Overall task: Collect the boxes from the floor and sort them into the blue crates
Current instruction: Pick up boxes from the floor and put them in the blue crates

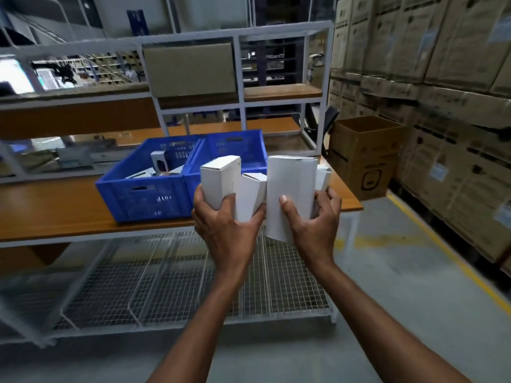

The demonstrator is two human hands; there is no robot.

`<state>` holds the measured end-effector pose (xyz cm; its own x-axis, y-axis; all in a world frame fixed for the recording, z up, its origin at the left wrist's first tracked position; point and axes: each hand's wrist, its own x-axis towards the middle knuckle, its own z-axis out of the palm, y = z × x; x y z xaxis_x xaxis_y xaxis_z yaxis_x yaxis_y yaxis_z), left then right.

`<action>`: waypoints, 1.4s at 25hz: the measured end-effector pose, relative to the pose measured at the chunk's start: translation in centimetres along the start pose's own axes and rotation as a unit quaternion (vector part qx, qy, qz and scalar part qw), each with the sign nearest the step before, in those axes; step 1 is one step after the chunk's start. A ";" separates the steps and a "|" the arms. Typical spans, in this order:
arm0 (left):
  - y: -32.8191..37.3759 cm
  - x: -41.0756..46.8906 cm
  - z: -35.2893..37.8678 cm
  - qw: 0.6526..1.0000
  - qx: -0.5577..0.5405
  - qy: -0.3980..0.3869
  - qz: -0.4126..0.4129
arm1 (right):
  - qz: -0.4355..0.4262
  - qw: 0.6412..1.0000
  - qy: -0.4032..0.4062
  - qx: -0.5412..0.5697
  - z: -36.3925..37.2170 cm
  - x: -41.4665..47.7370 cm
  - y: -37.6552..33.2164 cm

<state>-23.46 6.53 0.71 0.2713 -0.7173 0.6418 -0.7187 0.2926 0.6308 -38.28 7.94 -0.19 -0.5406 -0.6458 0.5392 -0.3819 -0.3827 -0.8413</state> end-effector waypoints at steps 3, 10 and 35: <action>-2.8 7.4 3.6 1.000 0.000 0.021 0.007 | -0.011 1.000 0.004 -0.009 6.6 5.0 1.3; -9.4 23.8 11.2 0.999 -0.014 0.019 0.043 | -0.014 0.998 0.038 -0.049 21.0 15.1 3.5; -22.7 36.2 30.9 0.813 0.178 -0.554 -0.035 | 0.375 0.796 -0.316 -0.354 37.7 29.2 19.6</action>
<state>-17.14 -45.65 -3.83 -0.2814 -0.9112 -0.3008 -0.9193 0.1661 0.3569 -33.26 -43.30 -2.43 -0.4155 -0.8069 -0.4200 -0.5781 0.5907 -0.5629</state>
